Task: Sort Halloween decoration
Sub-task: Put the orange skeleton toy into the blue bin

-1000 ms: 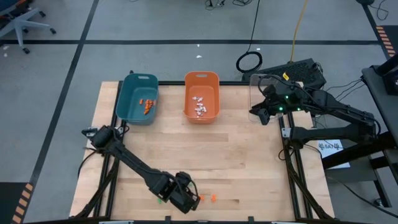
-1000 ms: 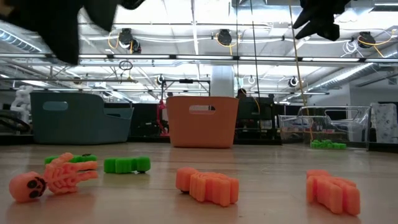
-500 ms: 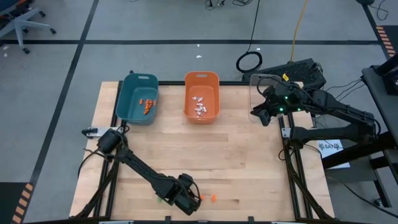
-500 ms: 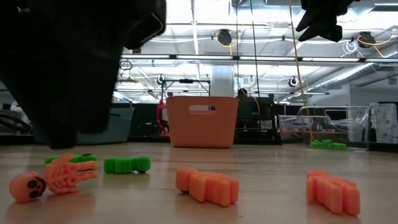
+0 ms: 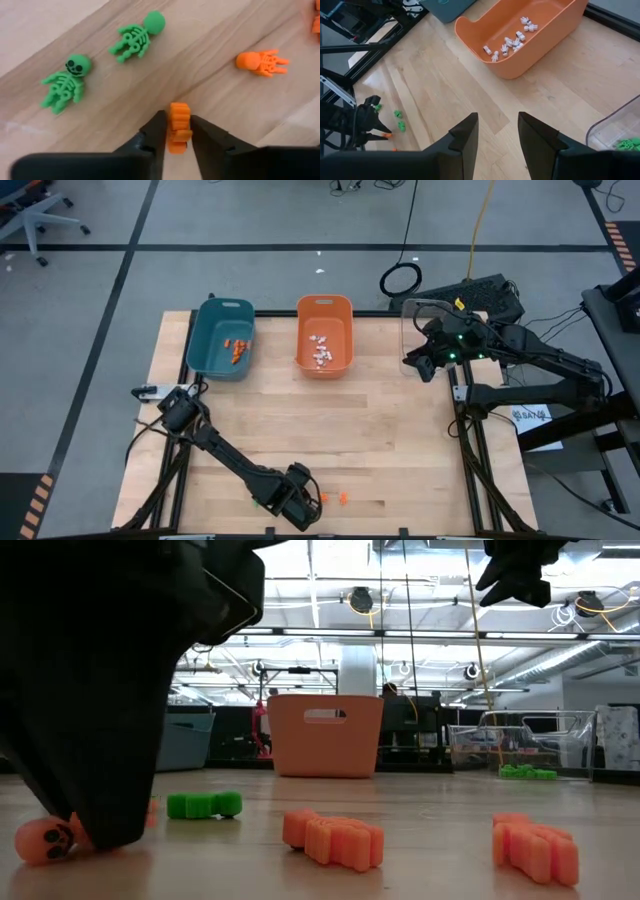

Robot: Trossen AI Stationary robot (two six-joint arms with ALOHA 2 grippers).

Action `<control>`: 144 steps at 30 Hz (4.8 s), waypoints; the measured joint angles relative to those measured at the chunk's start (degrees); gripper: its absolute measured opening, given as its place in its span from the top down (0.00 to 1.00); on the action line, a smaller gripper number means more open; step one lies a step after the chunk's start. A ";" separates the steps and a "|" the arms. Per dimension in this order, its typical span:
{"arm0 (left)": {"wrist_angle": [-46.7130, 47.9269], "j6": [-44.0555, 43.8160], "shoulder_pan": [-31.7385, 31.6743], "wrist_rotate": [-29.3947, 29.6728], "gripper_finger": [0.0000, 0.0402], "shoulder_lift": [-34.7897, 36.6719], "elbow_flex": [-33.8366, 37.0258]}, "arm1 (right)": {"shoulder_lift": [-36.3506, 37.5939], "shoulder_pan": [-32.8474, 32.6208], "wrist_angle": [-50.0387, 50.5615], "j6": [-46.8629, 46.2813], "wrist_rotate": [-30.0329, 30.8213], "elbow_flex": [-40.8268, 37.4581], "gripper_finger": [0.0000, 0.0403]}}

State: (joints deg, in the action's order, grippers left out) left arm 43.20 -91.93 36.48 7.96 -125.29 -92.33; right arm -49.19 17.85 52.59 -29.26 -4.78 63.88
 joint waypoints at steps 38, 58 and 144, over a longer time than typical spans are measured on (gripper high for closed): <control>6.18 30.22 -3.10 19.18 0.97 39.78 -0.26 | -0.41 -1.67 -6.81 -9.26 1.78 -0.02 0.70; 5.29 60.97 -7.97 20.07 0.97 63.72 -0.28 | -5.14 -11.99 -22.61 -19.08 12.53 -0.02 0.70; 39.35 44.36 -40.80 21.41 0.98 70.95 19.95 | -22.80 -33.99 -48.27 -17.84 31.77 0.35 0.70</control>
State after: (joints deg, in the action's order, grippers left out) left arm 82.54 -47.57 -4.32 29.37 -54.35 -72.39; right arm -71.99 -16.14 4.33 -47.10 27.00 64.23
